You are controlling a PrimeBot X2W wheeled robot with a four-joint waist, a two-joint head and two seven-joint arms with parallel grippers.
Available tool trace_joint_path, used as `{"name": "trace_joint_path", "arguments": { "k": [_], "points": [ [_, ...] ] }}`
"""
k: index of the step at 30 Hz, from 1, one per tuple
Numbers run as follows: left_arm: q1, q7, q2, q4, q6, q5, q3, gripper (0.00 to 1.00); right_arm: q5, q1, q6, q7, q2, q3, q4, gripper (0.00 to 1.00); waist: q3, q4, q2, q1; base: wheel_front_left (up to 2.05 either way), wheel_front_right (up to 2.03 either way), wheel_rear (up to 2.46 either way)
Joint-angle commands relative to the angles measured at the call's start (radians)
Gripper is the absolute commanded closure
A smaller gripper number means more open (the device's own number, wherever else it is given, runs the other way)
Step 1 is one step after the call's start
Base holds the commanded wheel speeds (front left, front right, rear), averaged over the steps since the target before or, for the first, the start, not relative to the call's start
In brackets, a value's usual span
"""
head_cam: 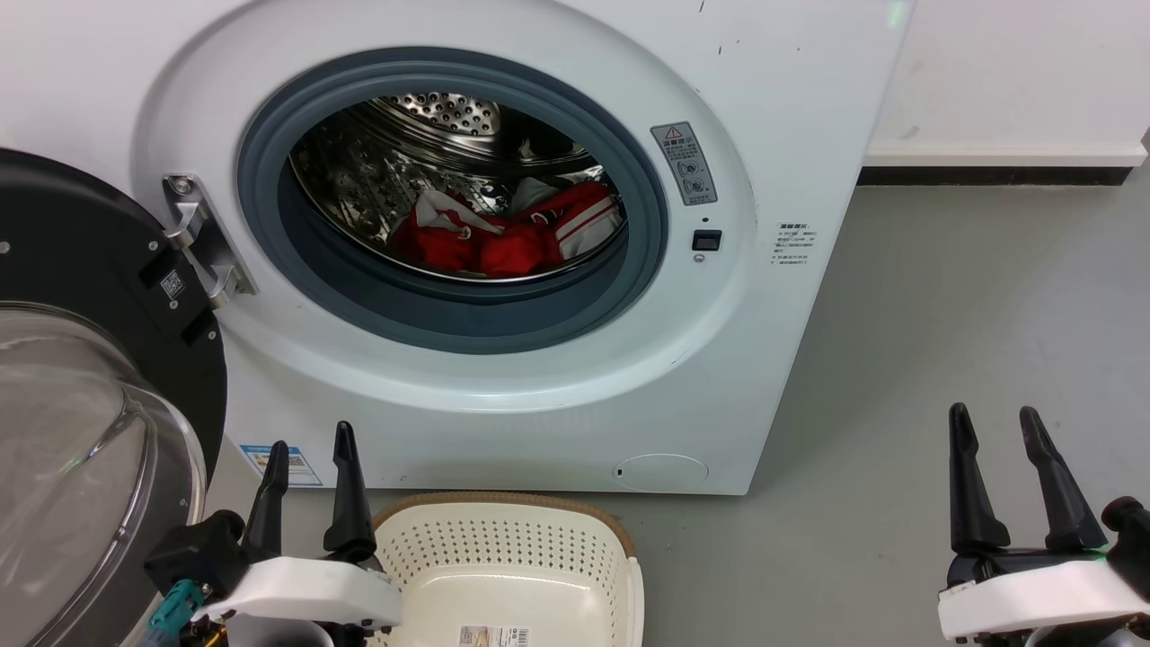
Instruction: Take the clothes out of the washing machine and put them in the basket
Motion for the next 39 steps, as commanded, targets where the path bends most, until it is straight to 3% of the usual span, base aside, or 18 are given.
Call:
{"name": "trace_joint_path", "arguments": {
  "k": [1, 39],
  "points": [
    [-0.001, -0.011, 0.002, -0.012, 0.005, 0.022, 0.0, 0.0, -0.022, 0.008, 0.0, -0.008, -0.001, -0.001, -0.016, 0.0, 0.0, 0.0, 0.0, 0.0, 0.0, 0.0, 0.0],
    [0.04, -0.088, 0.002, 0.001, 0.021, 0.302, -0.014, 0.0, -0.281, 0.066, 0.0, -0.087, -0.001, 0.003, -0.053, 0.0, 0.004, -0.001, 0.0, 0.0, 0.0, 0.0, 0.0]
  ]
}}
